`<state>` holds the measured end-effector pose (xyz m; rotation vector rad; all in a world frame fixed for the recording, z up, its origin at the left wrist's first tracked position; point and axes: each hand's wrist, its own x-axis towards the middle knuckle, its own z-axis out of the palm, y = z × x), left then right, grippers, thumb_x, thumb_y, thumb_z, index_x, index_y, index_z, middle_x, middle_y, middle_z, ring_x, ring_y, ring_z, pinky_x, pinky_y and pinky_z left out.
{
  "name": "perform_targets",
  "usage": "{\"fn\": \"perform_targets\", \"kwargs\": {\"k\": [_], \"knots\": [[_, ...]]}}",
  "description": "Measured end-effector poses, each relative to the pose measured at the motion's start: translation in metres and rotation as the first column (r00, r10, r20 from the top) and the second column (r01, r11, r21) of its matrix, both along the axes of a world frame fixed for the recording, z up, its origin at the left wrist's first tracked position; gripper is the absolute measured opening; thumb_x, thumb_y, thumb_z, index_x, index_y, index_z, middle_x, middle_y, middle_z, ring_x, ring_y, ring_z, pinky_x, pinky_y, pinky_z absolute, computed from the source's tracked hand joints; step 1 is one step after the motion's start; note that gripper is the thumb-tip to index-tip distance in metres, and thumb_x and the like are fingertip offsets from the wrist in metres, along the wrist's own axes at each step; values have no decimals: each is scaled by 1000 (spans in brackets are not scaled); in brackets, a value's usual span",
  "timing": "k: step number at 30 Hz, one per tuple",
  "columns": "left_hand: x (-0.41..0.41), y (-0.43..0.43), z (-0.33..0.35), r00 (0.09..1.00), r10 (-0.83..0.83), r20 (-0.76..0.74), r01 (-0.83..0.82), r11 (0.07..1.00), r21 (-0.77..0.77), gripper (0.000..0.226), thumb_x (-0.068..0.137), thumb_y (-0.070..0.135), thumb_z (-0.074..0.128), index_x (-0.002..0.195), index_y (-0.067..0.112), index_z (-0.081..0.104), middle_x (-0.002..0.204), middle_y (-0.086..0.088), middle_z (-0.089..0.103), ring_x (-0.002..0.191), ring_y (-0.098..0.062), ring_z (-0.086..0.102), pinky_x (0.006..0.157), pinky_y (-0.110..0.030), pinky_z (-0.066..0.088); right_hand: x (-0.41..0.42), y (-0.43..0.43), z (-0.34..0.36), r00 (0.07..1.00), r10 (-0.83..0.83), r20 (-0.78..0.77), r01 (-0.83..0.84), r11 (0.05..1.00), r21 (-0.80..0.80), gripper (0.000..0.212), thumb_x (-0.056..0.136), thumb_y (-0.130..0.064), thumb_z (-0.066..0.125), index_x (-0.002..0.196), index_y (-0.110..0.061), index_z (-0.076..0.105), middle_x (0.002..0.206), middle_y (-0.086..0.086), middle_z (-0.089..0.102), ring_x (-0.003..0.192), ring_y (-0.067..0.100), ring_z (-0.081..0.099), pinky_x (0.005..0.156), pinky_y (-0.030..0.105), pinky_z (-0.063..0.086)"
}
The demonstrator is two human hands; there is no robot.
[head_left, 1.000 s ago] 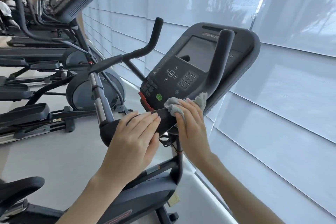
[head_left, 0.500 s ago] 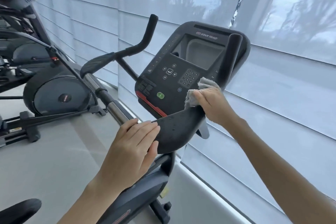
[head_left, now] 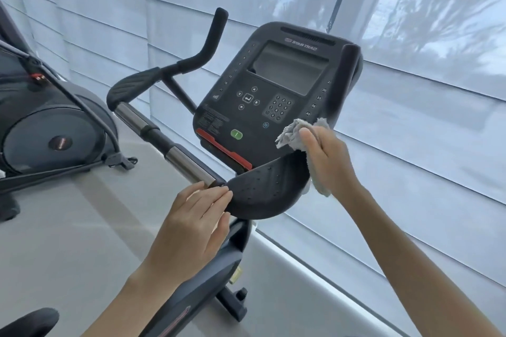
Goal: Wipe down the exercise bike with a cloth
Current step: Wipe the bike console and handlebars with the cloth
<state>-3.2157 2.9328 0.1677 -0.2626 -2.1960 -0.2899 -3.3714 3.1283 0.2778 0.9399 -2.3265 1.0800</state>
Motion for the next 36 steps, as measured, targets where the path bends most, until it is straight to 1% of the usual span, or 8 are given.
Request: {"fn": "perform_targets", "kwargs": {"k": [2, 5, 9, 14, 18, 22, 27, 36], "knots": [[0, -1, -2, 1000, -24, -6, 24, 1000, 20, 45, 100, 28, 35, 110, 2, 70, 110, -11, 70, 102, -24, 66, 95, -44, 49, 6, -4, -12, 995, 57, -83, -36, 970, 241, 23, 97, -22, 49, 86, -25, 69, 101, -15, 67, 107, 14, 51, 100, 37, 35], [-1, -1, -4, 999, -47, -27, 48, 997, 55, 37, 96, 22, 43, 109, 1, 70, 111, -11, 70, 102, -24, 66, 97, -41, 46, 26, -2, -25, 989, 77, -124, -59, 988, 145, 18, 95, -10, 53, 102, -13, 70, 115, -9, 62, 115, -5, 45, 106, 21, 29], [-2, -2, -4, 997, -66, -47, 69, 995, 66, 34, 93, 19, 46, 107, 0, 70, 109, -12, 70, 100, -24, 67, 99, -38, 43, 59, 0, -45, 989, 65, -130, -48, 990, 130, 23, 96, -14, 49, 110, -10, 67, 126, -2, 58, 124, 13, 46, 109, 31, 31], [-4, -3, -6, 994, -75, -83, 81, 994, 77, 31, 92, 16, 48, 106, -1, 71, 109, -11, 70, 99, -22, 67, 100, -39, 43, 81, 8, -61, 962, 177, -207, -121, 959, 255, 36, 98, -27, 45, 120, -4, 61, 128, 5, 57, 128, 15, 42, 110, 29, 30], [-5, -3, -7, 994, -75, -84, 82, 994, 78, 32, 92, 17, 47, 106, 0, 71, 108, -11, 70, 99, -21, 67, 99, -38, 43, 57, 16, -45, 909, 321, -267, -209, 904, 373, 30, 95, -17, 49, 119, -3, 60, 127, 6, 57, 126, 18, 45, 108, 37, 33], [-3, -2, -8, 998, -58, -39, 62, 992, 110, 35, 94, 21, 45, 108, 3, 71, 110, -10, 70, 101, -21, 66, 100, -38, 44, 29, 7, -29, 896, 276, -349, -173, 938, 300, 24, 96, -11, 47, 109, -4, 65, 119, -2, 60, 118, 10, 50, 107, 33, 34], [1, 6, -7, 1000, -18, -16, 20, 990, 138, 36, 94, 22, 44, 109, 2, 71, 111, -10, 70, 102, -21, 66, 100, -38, 44, 16, 2, -16, 950, 139, -281, -52, 954, 296, 21, 95, -10, 49, 105, -7, 68, 115, 0, 65, 110, 19, 57, 110, 37, 28], [6, 19, -5, 998, 49, -38, -42, 987, 158, 33, 92, 15, 47, 109, -1, 69, 114, -12, 68, 105, -22, 65, 101, -40, 42, 76, -1, -47, 935, 266, -232, -178, 923, 340, 25, 95, -15, 49, 108, -2, 67, 116, 7, 65, 115, 25, 54, 102, 42, 38]]}}
